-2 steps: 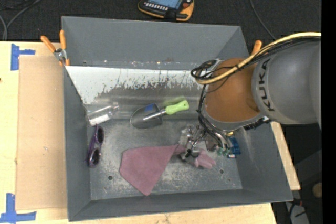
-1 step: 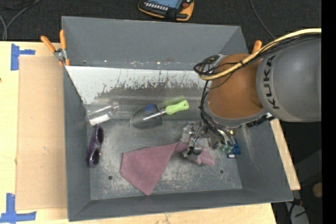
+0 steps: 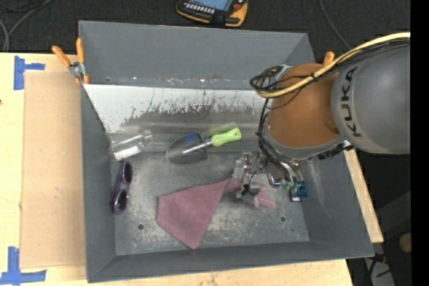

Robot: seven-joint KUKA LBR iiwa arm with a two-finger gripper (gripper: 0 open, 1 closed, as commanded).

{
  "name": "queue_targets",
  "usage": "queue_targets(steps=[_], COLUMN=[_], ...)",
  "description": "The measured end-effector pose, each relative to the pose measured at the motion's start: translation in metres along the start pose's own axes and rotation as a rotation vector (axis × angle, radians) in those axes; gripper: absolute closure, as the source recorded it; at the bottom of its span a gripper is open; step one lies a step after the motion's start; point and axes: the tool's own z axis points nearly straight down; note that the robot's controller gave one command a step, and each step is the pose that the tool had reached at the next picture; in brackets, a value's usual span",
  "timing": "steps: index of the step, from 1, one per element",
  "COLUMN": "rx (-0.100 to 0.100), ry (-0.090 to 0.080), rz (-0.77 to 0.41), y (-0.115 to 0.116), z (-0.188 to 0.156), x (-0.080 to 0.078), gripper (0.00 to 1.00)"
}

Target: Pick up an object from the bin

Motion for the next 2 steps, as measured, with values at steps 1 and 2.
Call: queue_targets(steps=[1, 2], rx=[0.0, 0.0], ry=[0.0, 0.004], rz=[-0.001, -0.001], y=[0.0, 0.0], z=[-0.007, -0.027], x=[0.0, 0.001], gripper=[1.0, 1.0])
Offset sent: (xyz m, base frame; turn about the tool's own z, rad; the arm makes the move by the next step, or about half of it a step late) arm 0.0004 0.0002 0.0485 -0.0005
